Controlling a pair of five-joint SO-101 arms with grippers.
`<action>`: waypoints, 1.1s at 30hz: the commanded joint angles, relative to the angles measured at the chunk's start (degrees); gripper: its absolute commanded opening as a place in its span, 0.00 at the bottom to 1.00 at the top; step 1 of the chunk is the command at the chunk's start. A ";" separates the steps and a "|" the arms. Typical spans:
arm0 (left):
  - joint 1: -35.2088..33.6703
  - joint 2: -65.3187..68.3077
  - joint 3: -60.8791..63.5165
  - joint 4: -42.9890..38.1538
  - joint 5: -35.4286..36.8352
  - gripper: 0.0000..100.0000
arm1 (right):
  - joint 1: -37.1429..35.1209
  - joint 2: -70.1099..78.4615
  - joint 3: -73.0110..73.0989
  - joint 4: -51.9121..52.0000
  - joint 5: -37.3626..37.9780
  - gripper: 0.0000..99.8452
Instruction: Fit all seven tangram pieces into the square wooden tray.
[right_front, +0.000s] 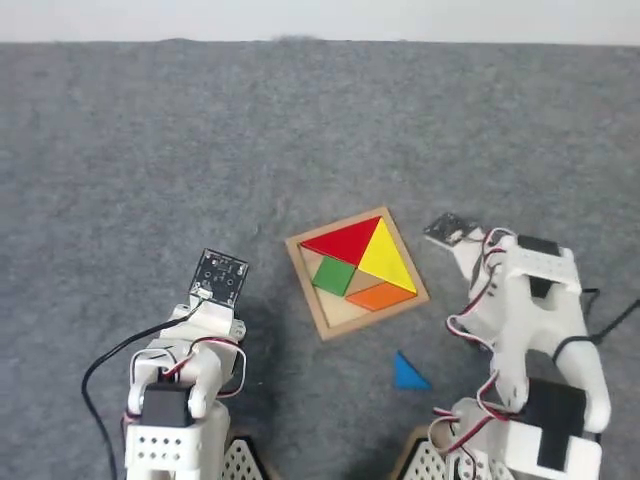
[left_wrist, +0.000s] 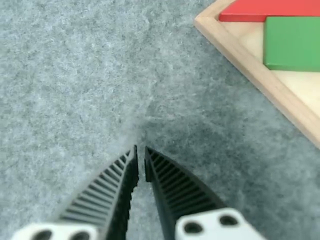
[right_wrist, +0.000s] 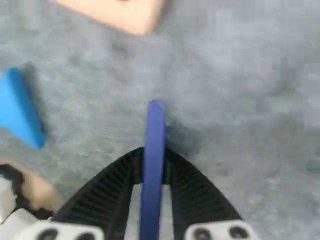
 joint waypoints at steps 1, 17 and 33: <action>-0.26 -0.97 -0.57 0.18 -0.44 0.02 | 0.48 -0.92 -5.19 0.75 0.18 0.01; -0.26 -0.97 -0.57 0.18 -0.44 0.02 | -32.66 -6.55 -24.09 10.77 -27.16 0.01; -0.26 -0.97 -0.57 0.18 -0.44 0.02 | -40.92 14.99 -39.03 4.62 -44.66 0.01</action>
